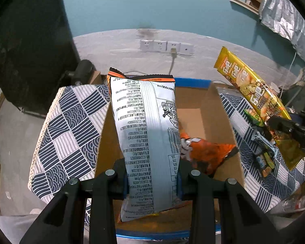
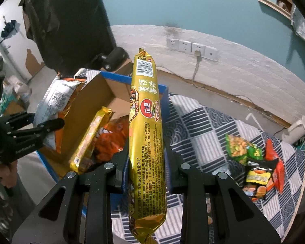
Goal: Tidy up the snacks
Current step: 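Carry both packets over the cardboard box and open both tools to drop them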
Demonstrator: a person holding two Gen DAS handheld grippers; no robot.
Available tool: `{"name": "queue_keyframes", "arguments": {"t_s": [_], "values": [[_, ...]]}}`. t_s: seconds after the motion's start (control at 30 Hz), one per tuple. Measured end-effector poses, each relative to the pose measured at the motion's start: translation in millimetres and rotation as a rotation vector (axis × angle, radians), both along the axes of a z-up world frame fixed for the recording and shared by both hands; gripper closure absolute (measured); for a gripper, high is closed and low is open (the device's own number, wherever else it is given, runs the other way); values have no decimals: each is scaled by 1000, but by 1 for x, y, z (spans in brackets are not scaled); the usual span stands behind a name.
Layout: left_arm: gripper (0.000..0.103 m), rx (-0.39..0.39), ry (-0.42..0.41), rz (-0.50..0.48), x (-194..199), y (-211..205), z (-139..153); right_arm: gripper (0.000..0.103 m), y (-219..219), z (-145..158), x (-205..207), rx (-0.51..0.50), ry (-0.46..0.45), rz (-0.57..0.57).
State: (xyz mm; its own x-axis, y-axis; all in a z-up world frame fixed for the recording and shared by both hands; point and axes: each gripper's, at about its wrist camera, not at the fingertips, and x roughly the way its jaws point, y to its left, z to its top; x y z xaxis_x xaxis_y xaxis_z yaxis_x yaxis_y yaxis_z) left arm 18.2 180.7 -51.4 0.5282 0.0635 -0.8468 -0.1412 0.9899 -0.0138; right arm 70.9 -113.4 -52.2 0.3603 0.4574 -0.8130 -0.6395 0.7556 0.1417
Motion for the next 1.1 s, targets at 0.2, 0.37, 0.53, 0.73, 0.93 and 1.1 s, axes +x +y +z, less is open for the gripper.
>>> {"name": "queue_keyframes", "arguments": {"t_s": [0.2,0.37,0.53,0.73,0.93,1.1], "values": [[68,-5,26,29,-1,18,-12,77,24,-10,2,-19,30,21],[68,-3,38,36,-2,25,-18,77,40,-16,3,-31,46,27],[68,4,52,40,-1,32,-23,77,52,-19,5,-34,55,30],[51,17,80,81,0,40,-30,75,58,-26,11,-25,107,17],[38,54,45,85,-2,36,-22,66,53,-16,8,-3,88,13],[33,63,24,65,-1,26,-16,53,42,-9,4,-2,65,9]]}}
